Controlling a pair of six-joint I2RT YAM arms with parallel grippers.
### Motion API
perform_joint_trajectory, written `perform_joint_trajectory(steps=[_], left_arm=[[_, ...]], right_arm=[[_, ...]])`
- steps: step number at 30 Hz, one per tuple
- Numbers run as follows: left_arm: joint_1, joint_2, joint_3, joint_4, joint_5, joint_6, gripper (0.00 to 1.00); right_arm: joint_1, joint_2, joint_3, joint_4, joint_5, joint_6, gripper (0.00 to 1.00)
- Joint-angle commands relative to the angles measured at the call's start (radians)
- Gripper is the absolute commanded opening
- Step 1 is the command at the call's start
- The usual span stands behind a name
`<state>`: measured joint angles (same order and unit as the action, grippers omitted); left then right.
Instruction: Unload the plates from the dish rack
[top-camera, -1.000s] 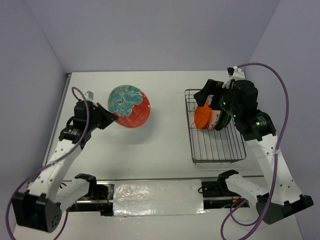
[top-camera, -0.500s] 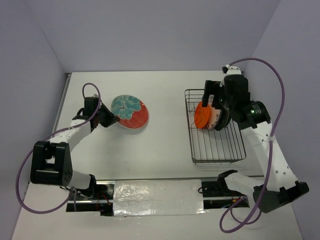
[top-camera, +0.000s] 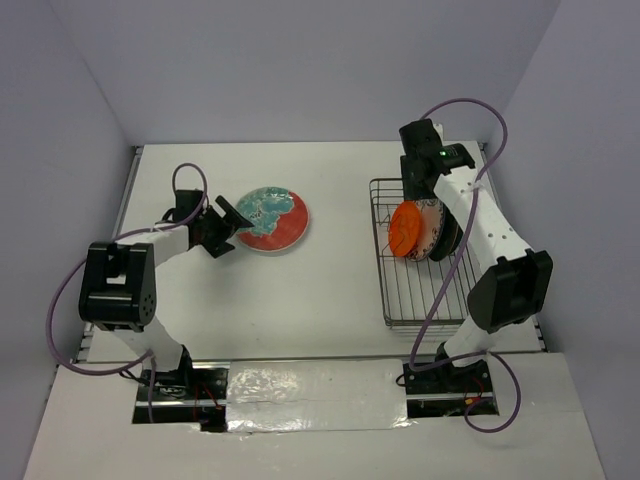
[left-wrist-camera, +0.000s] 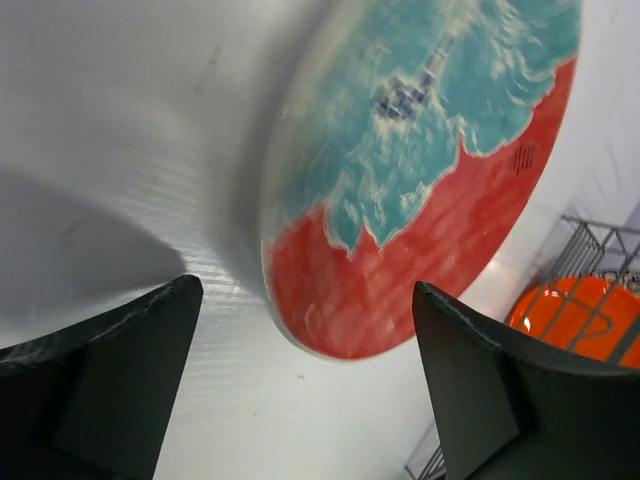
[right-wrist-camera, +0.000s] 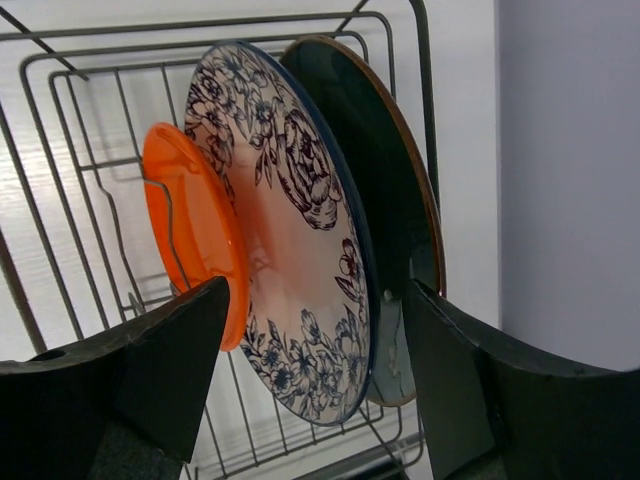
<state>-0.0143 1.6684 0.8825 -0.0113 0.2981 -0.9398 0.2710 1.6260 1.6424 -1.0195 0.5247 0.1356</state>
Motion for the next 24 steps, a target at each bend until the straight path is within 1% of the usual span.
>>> perform_joint_trajectory(steps=[1, 2, 3, 4, 5, 6, 7, 8, 9, 10, 12, 13, 15, 16, 18, 19, 21, 22, 24], left_arm=[[0.011, -0.059, 0.058, -0.081, -0.068, 0.022, 1.0], [0.011, -0.102, 0.081, -0.149, -0.086, 0.03, 1.0], [0.011, -0.13, 0.093, -0.188, -0.112, 0.048, 0.99], [0.011, -0.157, 0.102, -0.226, -0.138, 0.058, 0.99], [0.01, -0.226, 0.119, -0.295, -0.192, 0.076, 0.99], [0.011, -0.264, 0.125, -0.321, -0.215, 0.085, 1.0], [0.01, -0.347, 0.13, -0.344, -0.246, 0.097, 1.0], [0.011, -0.386, 0.136, -0.383, -0.257, 0.131, 1.0], [0.011, -0.428, 0.139, -0.398, -0.267, 0.15, 0.99], [0.01, -0.505, 0.139, -0.406, -0.274, 0.173, 1.0], [0.01, -0.567, 0.141, -0.45, -0.277, 0.24, 1.0], [0.01, -0.613, 0.144, -0.472, -0.278, 0.265, 1.0], [0.01, -0.65, 0.144, -0.524, -0.274, 0.329, 1.0], [0.01, -0.686, 0.139, -0.533, -0.272, 0.349, 1.0], [0.01, -0.722, 0.105, -0.538, -0.254, 0.392, 0.99], [0.01, -0.752, 0.076, -0.532, -0.248, 0.406, 1.0], [0.011, -0.78, 0.04, -0.507, -0.218, 0.44, 1.0], [0.01, -0.805, -0.003, -0.48, -0.22, 0.446, 1.0], [0.011, -0.822, -0.036, -0.46, -0.221, 0.441, 0.99]], right_arm=[[-0.006, -0.017, 0.022, -0.027, 0.051, -0.013, 0.76], [-0.007, -0.014, 0.019, -0.027, 0.055, -0.011, 0.74], [-0.006, -0.008, 0.014, -0.027, 0.066, -0.013, 0.74], [-0.006, -0.005, 0.013, -0.027, 0.086, -0.013, 0.71], [-0.006, 0.0, 0.008, -0.03, 0.092, -0.013, 0.67], [-0.006, 0.012, 0.005, -0.031, 0.095, -0.011, 0.64], [-0.007, 0.017, 0.0, -0.031, 0.107, -0.007, 0.61], [-0.004, 0.032, -0.004, -0.034, 0.112, -0.004, 0.52], [-0.006, 0.038, -0.006, -0.042, 0.118, -0.001, 0.48], [-0.006, 0.046, -0.007, -0.047, 0.133, 0.005, 0.44], [-0.004, 0.054, -0.01, -0.056, 0.152, 0.015, 0.42], [-0.001, 0.052, -0.012, -0.054, 0.156, 0.013, 0.37], [0.008, 0.046, -0.013, -0.059, 0.167, 0.015, 0.31], [0.013, 0.043, -0.013, -0.059, 0.173, 0.015, 0.26], [0.023, 0.038, -0.012, -0.063, 0.193, 0.013, 0.23], [0.031, 0.037, -0.012, -0.067, 0.198, 0.01, 0.16], [0.04, 0.034, -0.009, -0.07, 0.201, 0.009, 0.14], [0.04, 0.031, -0.007, -0.068, 0.207, 0.009, 0.07], [0.043, 0.028, -0.003, -0.076, 0.225, 0.013, 0.05]])
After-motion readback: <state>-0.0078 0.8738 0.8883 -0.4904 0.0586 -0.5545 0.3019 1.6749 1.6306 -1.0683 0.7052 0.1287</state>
